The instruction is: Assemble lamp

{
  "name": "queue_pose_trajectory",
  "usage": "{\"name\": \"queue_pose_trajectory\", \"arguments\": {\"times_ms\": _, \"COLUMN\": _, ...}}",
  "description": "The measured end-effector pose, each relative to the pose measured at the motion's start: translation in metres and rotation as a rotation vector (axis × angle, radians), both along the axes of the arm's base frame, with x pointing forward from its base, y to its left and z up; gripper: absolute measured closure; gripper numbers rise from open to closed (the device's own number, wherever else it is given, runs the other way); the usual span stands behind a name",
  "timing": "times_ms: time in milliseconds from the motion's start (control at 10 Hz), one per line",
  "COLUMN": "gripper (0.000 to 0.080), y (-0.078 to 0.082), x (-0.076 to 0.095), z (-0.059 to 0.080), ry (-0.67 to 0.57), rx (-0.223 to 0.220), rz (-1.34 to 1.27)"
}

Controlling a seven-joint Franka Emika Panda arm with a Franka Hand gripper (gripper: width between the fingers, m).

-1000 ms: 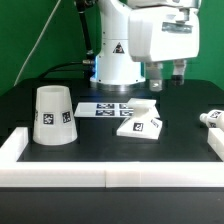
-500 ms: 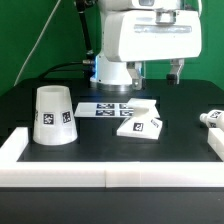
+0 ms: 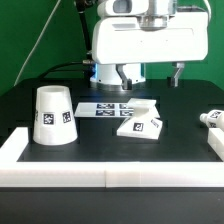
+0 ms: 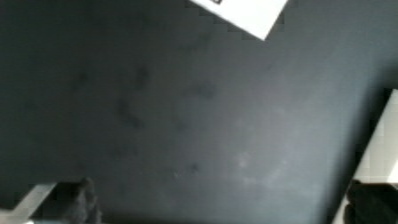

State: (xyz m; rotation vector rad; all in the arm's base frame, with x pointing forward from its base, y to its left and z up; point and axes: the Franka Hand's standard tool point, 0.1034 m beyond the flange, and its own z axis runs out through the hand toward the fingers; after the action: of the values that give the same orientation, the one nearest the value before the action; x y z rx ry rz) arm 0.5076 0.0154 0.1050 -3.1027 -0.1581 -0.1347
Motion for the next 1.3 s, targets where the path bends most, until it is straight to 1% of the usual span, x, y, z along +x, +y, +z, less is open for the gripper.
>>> {"name": "queue_pose_trajectory", "arguments": {"times_ms": 100, "gripper": 0.01, "y": -0.002, "x": -0.008, "z": -0.003, "ry": 0.002, "rx": 0.01, "rz": -0.058}}
{"name": "queue_pose_trajectory", "arguments": {"times_ms": 200, "gripper": 0.01, "y": 0.001, "x": -0.004, "z": -0.002, "ry": 0.001, "rx": 0.015, "rz": -0.09}}
{"name": "queue_pose_trajectory", "arguments": {"times_ms": 300, "gripper": 0.01, "y": 0.003, "x": -0.004, "z": -0.002, "ry": 0.004, "rx": 0.03, "rz": -0.172}}
{"name": "queue_pose_trajectory", "arguments": {"times_ms": 600, "gripper": 0.01, "y": 0.004, "x": -0.006, "z": -0.003, "ry": 0.012, "rx": 0.054, "rz": -0.306}}
{"name": "queue_pose_trajectory", "arguments": {"times_ms": 700, "gripper": 0.01, "y": -0.002, "x": -0.012, "z": -0.007, "ry": 0.01, "rx": 0.058, "rz": -0.312}}
{"name": "queue_pose_trajectory", "arguments": {"times_ms": 800, "gripper": 0.01, "y": -0.006, "x": -0.024, "z": -0.012, "ry": 0.007, "rx": 0.055, "rz": -0.312}}
{"name": "queue_pose_trajectory", "arguments": {"times_ms": 900, "gripper": 0.01, "y": -0.006, "x": -0.037, "z": -0.016, "ry": 0.01, "rx": 0.053, "rz": -0.317}}
{"name": "queue_pose_trajectory", "arguments": {"times_ms": 1000, "gripper": 0.01, "y": -0.006, "x": -0.047, "z": -0.02, "ry": 0.012, "rx": 0.05, "rz": -0.319}}
{"name": "queue_pose_trajectory", "arguments": {"times_ms": 1100, "gripper": 0.01, "y": -0.004, "x": -0.054, "z": -0.025, "ry": 0.021, "rx": 0.048, "rz": -0.324}}
{"name": "queue_pose_trajectory", "arguments": {"times_ms": 1300, "gripper": 0.01, "y": 0.001, "x": -0.057, "z": -0.03, "ry": 0.028, "rx": 0.046, "rz": -0.317}}
